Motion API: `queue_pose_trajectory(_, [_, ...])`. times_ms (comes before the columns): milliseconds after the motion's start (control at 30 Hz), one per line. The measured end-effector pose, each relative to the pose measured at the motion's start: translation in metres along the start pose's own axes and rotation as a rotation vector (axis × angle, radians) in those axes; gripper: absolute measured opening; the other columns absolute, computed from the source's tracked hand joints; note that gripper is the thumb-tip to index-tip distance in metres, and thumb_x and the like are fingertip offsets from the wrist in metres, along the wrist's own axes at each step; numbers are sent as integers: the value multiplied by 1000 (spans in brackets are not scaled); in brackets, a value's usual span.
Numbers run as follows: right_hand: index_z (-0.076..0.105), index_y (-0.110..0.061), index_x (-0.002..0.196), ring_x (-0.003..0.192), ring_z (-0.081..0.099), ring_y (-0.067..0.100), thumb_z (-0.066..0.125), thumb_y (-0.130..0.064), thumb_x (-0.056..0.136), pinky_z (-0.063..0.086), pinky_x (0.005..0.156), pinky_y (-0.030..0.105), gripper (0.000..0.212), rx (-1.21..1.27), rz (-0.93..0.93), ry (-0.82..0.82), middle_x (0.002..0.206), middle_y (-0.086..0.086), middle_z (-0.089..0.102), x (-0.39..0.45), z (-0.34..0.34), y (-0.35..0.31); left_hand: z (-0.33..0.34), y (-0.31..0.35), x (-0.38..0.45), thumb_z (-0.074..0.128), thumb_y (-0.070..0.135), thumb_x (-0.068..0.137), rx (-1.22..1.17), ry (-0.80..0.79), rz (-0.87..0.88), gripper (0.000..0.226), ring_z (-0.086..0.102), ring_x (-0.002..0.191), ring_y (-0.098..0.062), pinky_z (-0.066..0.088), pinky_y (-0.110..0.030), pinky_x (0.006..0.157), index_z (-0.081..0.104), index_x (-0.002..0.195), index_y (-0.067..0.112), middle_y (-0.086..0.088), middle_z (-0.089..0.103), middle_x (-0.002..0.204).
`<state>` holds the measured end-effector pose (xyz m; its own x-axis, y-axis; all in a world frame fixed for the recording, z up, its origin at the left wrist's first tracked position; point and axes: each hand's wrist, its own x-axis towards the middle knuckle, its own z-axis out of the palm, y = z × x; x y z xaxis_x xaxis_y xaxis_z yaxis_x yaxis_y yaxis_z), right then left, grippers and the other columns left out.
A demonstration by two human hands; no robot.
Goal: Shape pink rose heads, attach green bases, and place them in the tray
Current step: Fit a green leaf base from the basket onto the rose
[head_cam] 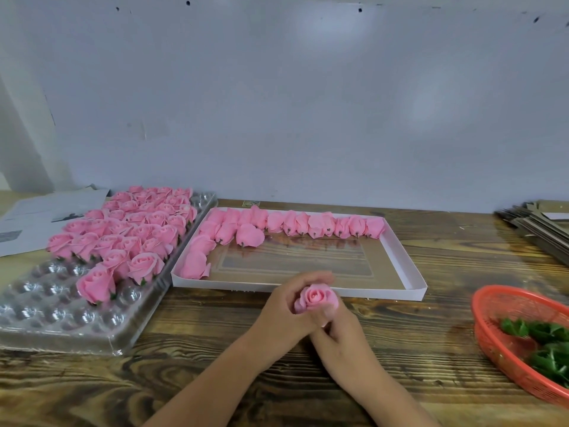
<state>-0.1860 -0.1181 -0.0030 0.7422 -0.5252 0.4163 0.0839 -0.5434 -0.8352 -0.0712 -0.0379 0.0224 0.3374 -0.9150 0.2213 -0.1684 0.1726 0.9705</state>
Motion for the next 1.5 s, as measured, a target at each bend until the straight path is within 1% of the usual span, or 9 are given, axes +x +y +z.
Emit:
queue_pose_trajectory(133, [57,-48,110,105,63,1,54,-42,97,47,84,9,14,-36,-6,-55,107,-25,65,-1,1,-3,-2,6,1,70,45,85,-39,81,21,31,67,112,-6,48,-18,97,78,91,16,2,77,99])
queue_pose_trajectory(200, [55,-54,99,101,63,0,53,-40,96,46,80,8,16,-65,3,-64,102,-27,64,-1,2,-5,-1,4,-2,64,38,95,-3,15,66,42,67,109,-8,43,-24,109,70,69,4,-8,73,76])
queue_pose_trajectory(333, [59,-49,104,99,64,-1,49,-36,94,47,78,8,18,-79,3,-81,101,-27,65,0,2,-4,1,2,0,74,40,83,-36,19,38,21,65,120,-8,48,-18,100,81,96,25,0,78,109])
queue_pose_trajectory(567, [58,-30,122,108,64,7,54,-25,98,54,88,21,25,-45,19,-85,112,-20,65,0,0,4,1,4,-1,77,57,78,41,13,60,57,62,122,-5,51,-17,95,63,130,37,18,68,129])
queue_pose_trajectory(767, [59,-34,117,106,65,6,49,-36,96,52,84,17,23,-51,16,-103,108,-20,66,-1,1,2,4,8,-2,68,63,83,122,20,68,36,60,124,1,47,-14,100,67,118,58,26,67,127])
queue_pose_trajectory(967, [61,-40,114,104,65,3,51,-42,96,52,82,14,21,-15,49,-62,109,-22,66,-2,1,4,-3,4,0,83,72,58,139,-106,-27,87,52,128,6,44,-13,103,45,134,58,31,58,134])
queue_pose_trajectory(1167, [57,-56,110,101,64,-5,58,-35,92,48,79,7,28,-31,91,21,109,-29,65,1,-1,1,-10,0,-3,90,49,62,279,-31,-23,93,54,127,4,49,-33,109,34,131,76,31,56,133])
queue_pose_trajectory(1333, [61,-29,120,100,64,-3,62,-18,92,49,80,10,30,-79,131,35,104,-23,68,-1,-3,11,-6,0,-5,83,43,70,311,14,13,84,52,124,11,48,-13,98,35,129,77,41,53,129])
queue_pose_trajectory(1500, [59,-37,116,97,63,-8,68,-17,90,46,75,5,34,-103,142,84,99,-25,69,-1,-3,8,-4,-4,-4,81,28,79,305,87,28,78,57,118,9,52,-11,89,42,126,75,37,58,123])
